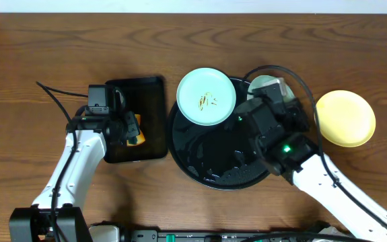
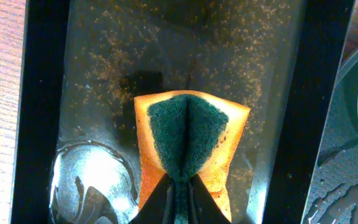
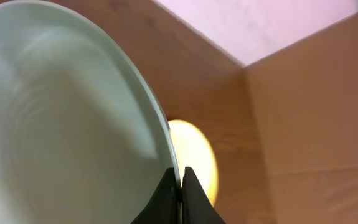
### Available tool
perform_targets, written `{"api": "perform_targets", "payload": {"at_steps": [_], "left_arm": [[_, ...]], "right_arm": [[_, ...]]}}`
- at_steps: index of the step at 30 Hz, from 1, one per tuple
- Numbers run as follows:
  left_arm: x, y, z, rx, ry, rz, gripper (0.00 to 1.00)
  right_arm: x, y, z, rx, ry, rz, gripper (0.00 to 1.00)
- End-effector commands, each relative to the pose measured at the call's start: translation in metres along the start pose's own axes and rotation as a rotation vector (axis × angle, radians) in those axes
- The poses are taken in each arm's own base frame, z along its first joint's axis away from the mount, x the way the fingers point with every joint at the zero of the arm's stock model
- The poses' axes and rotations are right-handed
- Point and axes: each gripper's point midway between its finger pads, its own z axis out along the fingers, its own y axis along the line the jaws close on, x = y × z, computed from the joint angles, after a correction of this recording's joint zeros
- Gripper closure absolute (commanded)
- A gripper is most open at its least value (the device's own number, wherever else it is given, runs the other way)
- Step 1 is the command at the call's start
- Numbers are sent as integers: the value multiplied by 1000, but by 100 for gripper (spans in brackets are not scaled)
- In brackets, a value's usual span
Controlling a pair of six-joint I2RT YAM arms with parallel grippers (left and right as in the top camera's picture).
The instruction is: Clean dirty plates on tray and stack at the side
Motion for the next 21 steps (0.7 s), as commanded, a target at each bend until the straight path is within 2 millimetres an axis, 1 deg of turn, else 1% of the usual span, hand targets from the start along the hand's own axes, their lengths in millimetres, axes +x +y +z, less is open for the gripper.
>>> {"api": "perform_targets", "payload": {"at_steps": [1,5,9,11,14,17,21], "left_arm": [[-2,0,-2,-6,-10,-2,92],[-2,0,-2,-5,-10,-2,92],[-2,0,-2,-5,-10,-2,91],[-2,0,-2,-5,-10,-2,91],[-2,0,-2,-5,-10,-2,92],[-2,0,-2,-5,-10,-2,91],[-2,0,-2,-5,-10,-2,92]], "right_arm": [[7,0,13,-103,70,251,99],[25,-10,36,-158,176,396,99],[40,-31,59,-188,256,530,99],[48,-44,70,-197,290,602,99],[68,-70,87,-173,346,738,99],[91,-94,100,-138,396,848,99],[122,-122,113,-61,452,929,99]]}}
